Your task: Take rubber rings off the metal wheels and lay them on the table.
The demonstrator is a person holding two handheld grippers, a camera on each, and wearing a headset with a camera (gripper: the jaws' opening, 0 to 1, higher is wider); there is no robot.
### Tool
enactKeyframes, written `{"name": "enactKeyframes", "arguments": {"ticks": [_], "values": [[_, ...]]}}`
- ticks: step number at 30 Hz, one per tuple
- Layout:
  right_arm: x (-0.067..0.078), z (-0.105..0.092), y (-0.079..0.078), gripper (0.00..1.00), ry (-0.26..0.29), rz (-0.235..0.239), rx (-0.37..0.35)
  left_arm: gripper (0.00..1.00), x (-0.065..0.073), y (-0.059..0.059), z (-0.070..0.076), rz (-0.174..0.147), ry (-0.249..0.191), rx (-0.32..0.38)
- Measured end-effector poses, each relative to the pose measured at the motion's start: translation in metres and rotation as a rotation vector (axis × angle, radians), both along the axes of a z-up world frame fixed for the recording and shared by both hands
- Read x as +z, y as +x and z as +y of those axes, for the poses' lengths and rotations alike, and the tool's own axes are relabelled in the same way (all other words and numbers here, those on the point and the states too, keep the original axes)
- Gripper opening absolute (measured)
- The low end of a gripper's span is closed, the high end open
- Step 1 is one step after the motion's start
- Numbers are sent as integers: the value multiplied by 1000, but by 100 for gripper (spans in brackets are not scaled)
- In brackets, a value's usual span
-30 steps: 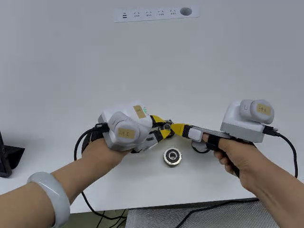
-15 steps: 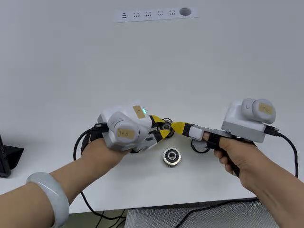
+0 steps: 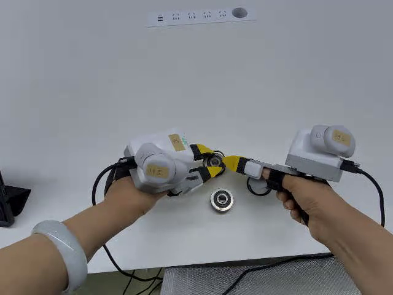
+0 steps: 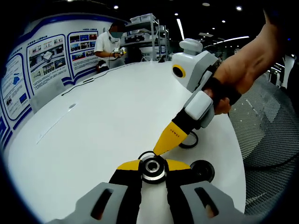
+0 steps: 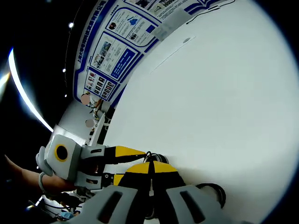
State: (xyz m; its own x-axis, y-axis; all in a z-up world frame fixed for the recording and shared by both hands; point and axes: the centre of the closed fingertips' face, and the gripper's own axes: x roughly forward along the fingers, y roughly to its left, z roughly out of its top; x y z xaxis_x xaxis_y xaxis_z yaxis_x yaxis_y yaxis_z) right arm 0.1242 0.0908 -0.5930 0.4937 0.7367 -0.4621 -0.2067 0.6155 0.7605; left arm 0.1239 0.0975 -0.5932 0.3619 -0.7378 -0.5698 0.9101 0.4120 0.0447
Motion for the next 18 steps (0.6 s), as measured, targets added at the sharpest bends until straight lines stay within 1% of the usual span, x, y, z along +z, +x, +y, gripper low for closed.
{"name": "enactKeyframes", "arguments": {"ticks": [4,6,9,10,13,18], "values": [[0,0,0,2,-1,2,0,23,2,-1,1,-13,-5,-3],[0,1,0,2,0,4,1,27,0,0,2,-17,-1,1],[0,1,-1,2,1,4,2,32,-2,0,5,-15,3,13],[1,1,-1,2,2,5,2,36,-2,1,6,-14,1,17],[1,1,-2,2,3,4,3,41,-4,0,9,-12,4,23],[3,2,-3,2,8,4,2,45,-5,-1,13,-7,0,35]]}}
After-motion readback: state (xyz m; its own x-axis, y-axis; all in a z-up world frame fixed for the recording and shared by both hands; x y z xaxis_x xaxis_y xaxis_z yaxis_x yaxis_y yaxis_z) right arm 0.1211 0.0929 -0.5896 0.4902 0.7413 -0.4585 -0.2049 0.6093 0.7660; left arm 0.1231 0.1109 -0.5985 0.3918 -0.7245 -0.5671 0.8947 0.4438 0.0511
